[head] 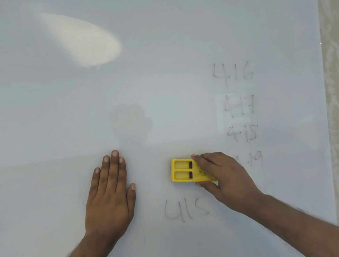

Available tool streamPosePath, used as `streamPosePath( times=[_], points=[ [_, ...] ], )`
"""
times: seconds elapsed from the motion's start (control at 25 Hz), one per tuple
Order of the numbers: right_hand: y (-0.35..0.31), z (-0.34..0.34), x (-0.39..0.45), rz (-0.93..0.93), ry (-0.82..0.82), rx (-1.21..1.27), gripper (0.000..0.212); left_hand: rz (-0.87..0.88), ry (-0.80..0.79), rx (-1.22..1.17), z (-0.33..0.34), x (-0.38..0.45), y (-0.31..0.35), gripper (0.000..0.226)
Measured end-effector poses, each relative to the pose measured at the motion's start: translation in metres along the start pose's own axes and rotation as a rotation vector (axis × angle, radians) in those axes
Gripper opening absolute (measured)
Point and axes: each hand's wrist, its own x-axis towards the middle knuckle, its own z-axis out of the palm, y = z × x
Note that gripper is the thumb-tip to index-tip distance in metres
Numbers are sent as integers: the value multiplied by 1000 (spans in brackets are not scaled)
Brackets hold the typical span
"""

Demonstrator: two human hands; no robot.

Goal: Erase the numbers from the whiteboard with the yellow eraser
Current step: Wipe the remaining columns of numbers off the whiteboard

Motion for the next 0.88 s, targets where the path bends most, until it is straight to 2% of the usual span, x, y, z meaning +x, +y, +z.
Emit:
streamPosePath(
  times=[0.2,0.36,0.44,0.72,0.88],
  points=[
    [-13,23,-27,-29,-49,32,56,5,7,-7,3,-5,0,64],
    [-24,37,-52,-145,-227,-8,52,16,11,-2,3,-8,0,64],
    [-21,34,-53,-187,-263,-56,52,21,11,0,3,-8,0,64],
    [-27,30,-16,-101,-70,-40,57,15,18,6,3,-10,2,63],
    [-32,43,-29,-245,-144,-49,52,16,19,6,4,-12,1,63]
  ],
)
